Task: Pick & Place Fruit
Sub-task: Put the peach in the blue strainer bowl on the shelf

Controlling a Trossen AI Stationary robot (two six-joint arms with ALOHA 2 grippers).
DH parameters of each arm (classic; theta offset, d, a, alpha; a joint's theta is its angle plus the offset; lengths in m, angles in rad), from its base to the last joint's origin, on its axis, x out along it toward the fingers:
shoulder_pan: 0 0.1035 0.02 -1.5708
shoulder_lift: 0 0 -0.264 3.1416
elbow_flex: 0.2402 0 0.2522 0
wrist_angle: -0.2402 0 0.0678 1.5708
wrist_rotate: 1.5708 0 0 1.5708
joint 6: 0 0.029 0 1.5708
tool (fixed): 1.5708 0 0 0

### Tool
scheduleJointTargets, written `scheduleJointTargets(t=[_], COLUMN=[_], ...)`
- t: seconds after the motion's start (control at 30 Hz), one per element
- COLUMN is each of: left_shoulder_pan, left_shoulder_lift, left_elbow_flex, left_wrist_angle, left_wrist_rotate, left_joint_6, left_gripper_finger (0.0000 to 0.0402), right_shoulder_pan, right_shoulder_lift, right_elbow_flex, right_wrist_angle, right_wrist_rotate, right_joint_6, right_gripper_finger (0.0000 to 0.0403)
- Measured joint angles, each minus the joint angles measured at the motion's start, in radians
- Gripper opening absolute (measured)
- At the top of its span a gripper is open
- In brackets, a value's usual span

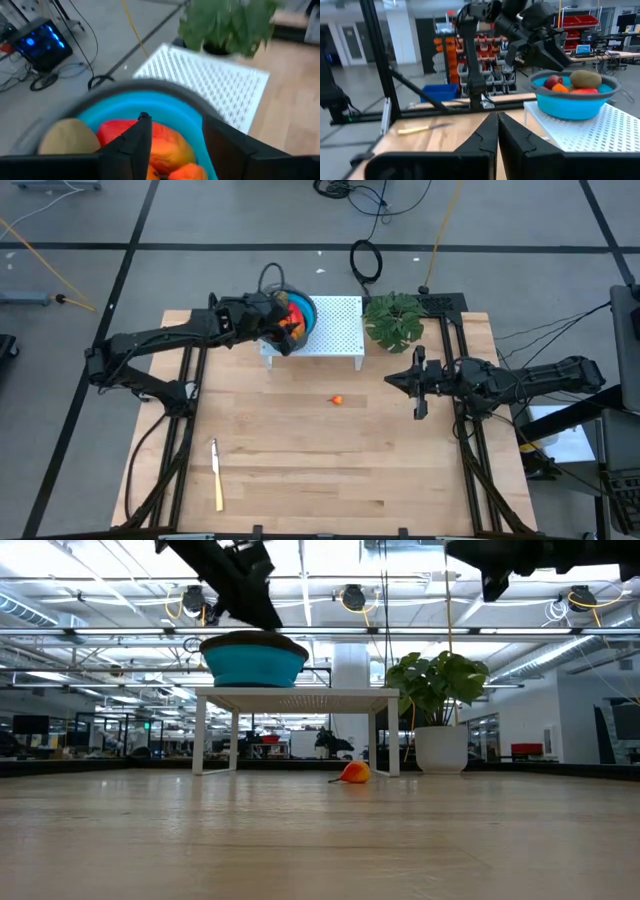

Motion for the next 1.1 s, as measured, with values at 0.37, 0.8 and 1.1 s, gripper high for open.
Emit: scheduleJointTargets(t=[0.37, 0.8, 1.1], left_shoulder_pan=[-0.062, -0.153, -0.235], left_shoulder_lift=[-0.182, -0.391, -0.557], left_elbow_flex=[0.001, -0.141, -0.286], left_wrist_angle=[-0.038, -0.059, 0.026], left_wrist_rotate=[0.003, 0.032, 0.031], left_joint_6=[-0.075, -0.107, -0.115], left_gripper_finger=[0.0166, 0.0019, 0.0014], right_shoulder_pan=[0.002, 0.002, 0.002], right_shoulder_lift=[0.115, 0.312, 0.453], right_elbow_flex=[0.0, 0.06, 0.177], right_wrist_angle=[0.089, 0.167, 0.102], right_wrist_rotate=[-0.024, -0.102, -0.159], right_joint_6=[-0.003, -0.038, -0.109], right_gripper_finger=[0.0008, 0.0008, 0.0012])
